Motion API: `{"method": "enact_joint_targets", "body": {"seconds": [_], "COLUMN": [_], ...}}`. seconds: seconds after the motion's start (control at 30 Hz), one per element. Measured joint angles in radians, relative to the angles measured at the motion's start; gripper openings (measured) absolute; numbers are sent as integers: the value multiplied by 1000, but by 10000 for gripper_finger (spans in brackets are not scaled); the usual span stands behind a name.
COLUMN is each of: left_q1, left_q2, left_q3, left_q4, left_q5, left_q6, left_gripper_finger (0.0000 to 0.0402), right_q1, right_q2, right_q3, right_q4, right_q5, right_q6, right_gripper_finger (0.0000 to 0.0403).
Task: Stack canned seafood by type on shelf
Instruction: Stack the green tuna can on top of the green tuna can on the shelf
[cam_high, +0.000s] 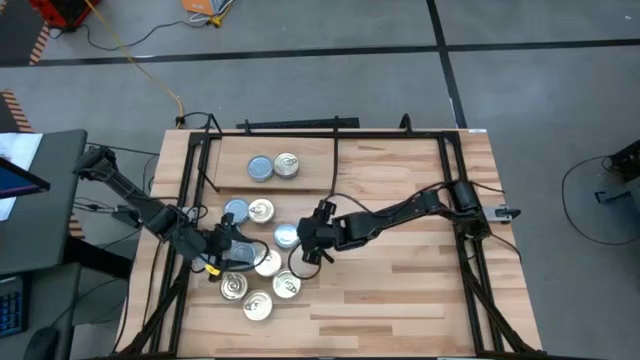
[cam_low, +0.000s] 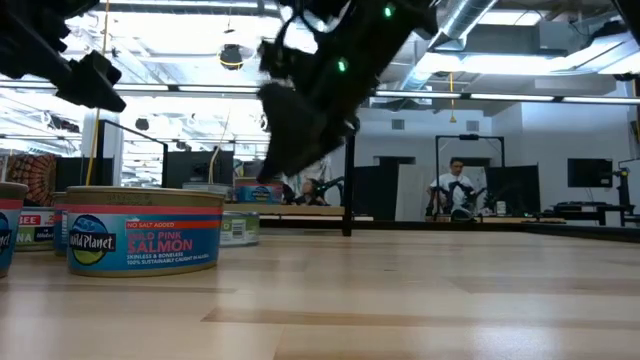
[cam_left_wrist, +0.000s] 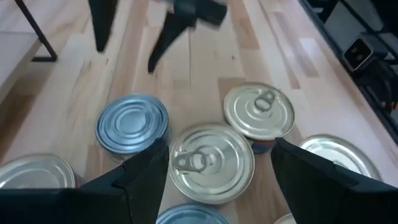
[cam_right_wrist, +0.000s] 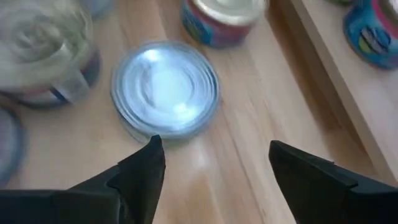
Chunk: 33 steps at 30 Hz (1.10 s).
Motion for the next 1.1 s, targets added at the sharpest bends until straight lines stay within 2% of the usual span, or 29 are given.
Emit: {"method": "enact_joint_targets", "body": {"seconds": [0.13, 0.3, 0.4, 0.5, 0.6, 0.67, 0.83, 0.97, 1.1], "left_q1": [0, 0, 0, 0, 0, -3, -10, -10, -23], "left_q2": [46, 100, 129, 145, 134, 112, 59, 45, 46], "left_q3": [0, 0, 0, 0, 1, 4, 12, 12, 12], "left_q4": [12, 35, 60, 148, 261, 262, 235, 239, 241], "left_q5": [-9, -25, -80, -169, -181, -144, -11, 97, 119], "left_q6": [9, 21, 39, 126, 233, 244, 135, 73, 34], "left_gripper_finger": [269, 269, 269, 269, 269, 269, 269, 269, 269], "right_q1": [-25, -46, -51, -55, -55, -55, -66, -69, -61], "right_q2": [-1, 55, 70, 71, 62, 61, 68, 68, 69], "right_q3": [3, 0, 2, 2, 2, 21, 73, 103, 107], "right_q4": [94, 126, 160, 174, 208, 202, 107, 104, 96], "right_q5": [-105, -122, -128, -124, -112, -112, -112, -111, -106], "right_q6": [-8, 7, 26, 59, 95, 103, 145, 157, 162], "right_gripper_finger": [317, 317, 317, 317, 317, 317, 318, 326, 344]}}
